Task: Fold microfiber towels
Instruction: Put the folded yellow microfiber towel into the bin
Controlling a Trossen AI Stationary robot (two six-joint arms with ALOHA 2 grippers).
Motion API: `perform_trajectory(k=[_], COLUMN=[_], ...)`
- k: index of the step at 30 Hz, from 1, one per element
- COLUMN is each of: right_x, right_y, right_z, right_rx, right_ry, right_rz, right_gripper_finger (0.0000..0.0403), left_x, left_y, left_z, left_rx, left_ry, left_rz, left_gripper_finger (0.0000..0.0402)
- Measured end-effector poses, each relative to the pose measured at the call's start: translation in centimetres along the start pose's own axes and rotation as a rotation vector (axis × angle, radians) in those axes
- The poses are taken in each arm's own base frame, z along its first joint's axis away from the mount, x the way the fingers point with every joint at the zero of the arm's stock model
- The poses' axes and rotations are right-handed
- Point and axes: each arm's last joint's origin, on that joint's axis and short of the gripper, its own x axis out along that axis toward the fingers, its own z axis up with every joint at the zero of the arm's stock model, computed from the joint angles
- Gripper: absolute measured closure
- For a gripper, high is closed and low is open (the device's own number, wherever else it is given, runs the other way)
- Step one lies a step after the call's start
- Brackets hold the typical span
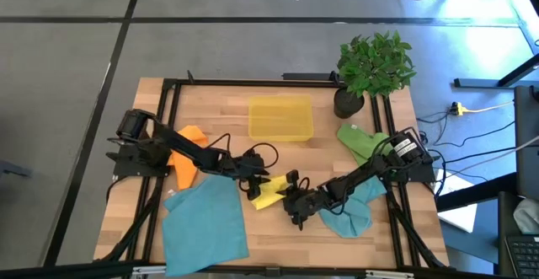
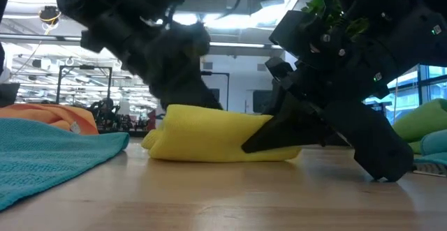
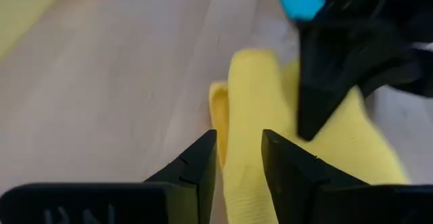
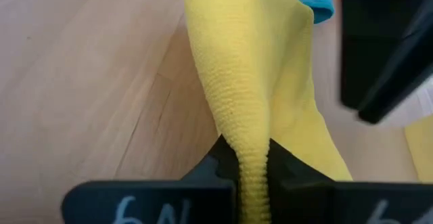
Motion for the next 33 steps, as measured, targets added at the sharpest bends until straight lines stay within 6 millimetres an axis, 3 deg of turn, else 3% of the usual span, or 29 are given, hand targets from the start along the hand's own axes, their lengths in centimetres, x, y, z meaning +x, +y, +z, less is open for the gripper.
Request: perform_trajectory(k=[10,33], right_x=[0.0,-0.3], right_y=[0.0,-0.6], right_z=[0.1,0.2], right_rx=[0.009,0.054], right_ry=[-0.006,-0.006], right_rz=[-0.001,0.005], right_gripper_finger=[0.0388,0.0388], left_x=[-2.9,-3.9], left_y=[-1.4,-2.2], left_z=[2.5,3.3], left_rx=[0.095,0.160], left_ry=[-0.129,-0.199], left_rz=[-0.031,-0.049], left_gripper_finger=[0.0292,0.0292])
